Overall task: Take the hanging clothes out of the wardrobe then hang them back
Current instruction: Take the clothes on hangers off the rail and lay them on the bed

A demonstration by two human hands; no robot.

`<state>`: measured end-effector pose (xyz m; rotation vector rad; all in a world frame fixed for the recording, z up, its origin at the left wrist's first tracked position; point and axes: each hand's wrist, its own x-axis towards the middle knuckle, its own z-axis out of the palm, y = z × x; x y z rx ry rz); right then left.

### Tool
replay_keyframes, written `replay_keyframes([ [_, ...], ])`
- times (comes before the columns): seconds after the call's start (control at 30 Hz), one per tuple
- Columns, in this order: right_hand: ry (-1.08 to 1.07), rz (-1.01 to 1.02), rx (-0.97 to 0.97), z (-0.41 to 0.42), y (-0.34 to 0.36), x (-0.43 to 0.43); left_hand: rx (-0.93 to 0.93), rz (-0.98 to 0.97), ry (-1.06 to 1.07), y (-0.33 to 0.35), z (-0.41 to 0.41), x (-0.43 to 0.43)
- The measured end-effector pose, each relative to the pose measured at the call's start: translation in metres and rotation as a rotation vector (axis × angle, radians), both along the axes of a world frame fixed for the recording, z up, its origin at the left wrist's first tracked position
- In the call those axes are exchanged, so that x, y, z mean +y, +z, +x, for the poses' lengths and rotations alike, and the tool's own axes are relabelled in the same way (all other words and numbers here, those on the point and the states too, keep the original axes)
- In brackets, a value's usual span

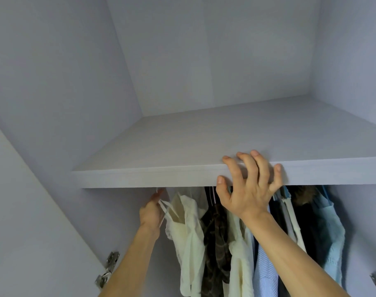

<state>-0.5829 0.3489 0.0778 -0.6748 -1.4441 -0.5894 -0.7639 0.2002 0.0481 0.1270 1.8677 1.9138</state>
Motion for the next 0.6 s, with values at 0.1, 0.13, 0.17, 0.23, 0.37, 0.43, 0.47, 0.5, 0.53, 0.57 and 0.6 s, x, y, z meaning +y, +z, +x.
replay_keyframes([
  [0.1,0.013,-0.046,-0.018,0.003,0.001,-0.003,-0.020,0.057,0.059,-0.004,-0.002,-0.019],
  [0.13,0.017,-0.063,-0.030,0.005,0.001,-0.005,-0.021,0.060,0.066,-0.005,-0.001,-0.027],
  [0.17,0.021,-0.080,-0.043,0.008,0.002,-0.006,-0.015,0.057,0.054,-0.007,0.000,-0.034],
  [0.23,0.035,-0.117,-0.068,0.012,0.002,-0.009,0.009,0.036,0.014,-0.014,0.001,-0.050],
  [0.37,0.071,-0.193,-0.121,0.020,0.007,-0.017,0.027,0.038,0.037,-0.018,0.010,-0.091],
  [0.43,0.113,-0.252,-0.132,0.024,0.010,-0.025,0.041,0.037,0.028,-0.017,0.020,-0.117],
  [0.47,0.134,-0.287,-0.123,0.025,0.011,-0.032,0.037,0.032,0.018,-0.016,0.025,-0.130],
  [0.5,0.166,-0.321,-0.109,0.024,0.012,-0.039,0.040,0.026,0.012,-0.015,0.029,-0.142],
  [0.53,0.215,-0.351,-0.102,0.022,0.011,-0.049,0.037,0.017,0.010,-0.016,0.033,-0.154],
  [0.57,0.287,-0.368,-0.110,0.019,0.007,-0.060,0.021,0.001,0.013,-0.016,0.037,-0.166],
  [0.6,0.378,-0.378,-0.134,0.013,-0.001,-0.073,0.014,-0.015,0.008,-0.018,0.040,-0.178],
])
